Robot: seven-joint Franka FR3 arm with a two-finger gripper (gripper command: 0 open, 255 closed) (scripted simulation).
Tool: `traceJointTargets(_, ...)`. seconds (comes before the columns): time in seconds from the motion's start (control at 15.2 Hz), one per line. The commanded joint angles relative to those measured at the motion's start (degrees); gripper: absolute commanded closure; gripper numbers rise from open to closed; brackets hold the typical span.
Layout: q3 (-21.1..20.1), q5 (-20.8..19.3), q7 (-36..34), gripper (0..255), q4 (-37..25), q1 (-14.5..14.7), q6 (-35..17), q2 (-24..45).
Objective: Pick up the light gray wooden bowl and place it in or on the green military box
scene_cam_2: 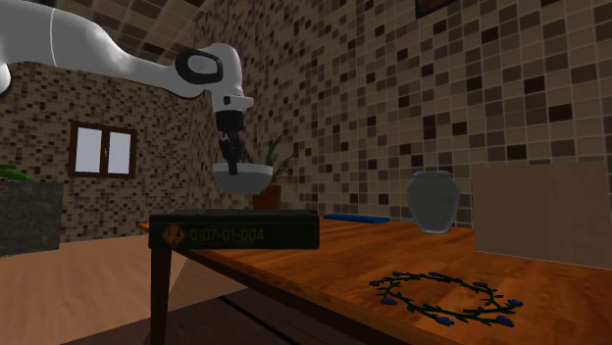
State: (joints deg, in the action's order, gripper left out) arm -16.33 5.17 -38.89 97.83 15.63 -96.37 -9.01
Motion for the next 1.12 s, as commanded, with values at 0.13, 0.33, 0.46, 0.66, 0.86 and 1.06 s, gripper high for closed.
traceJointTargets(0.13,-0.1,0.3,0.2,255,4.0,0.1,-3.2,-0.9)
traceJointTargets(0.33,-0.1,0.5,0.4,255,6.8,0.1,-5.6,-1.3)
traceJointTargets(0.46,-0.1,0.6,0.5,255,8.6,0.2,-7.1,-1.6)
traceJointTargets(0.66,-0.1,0.6,0.6,255,9.9,0.2,-8.3,-1.7)
traceJointTargets(0.86,-0.1,0.6,0.6,255,9.9,0.2,-8.3,-1.7)
traceJointTargets(1.06,-0.1,0.6,0.6,255,9.9,0.2,-8.3,-1.7)
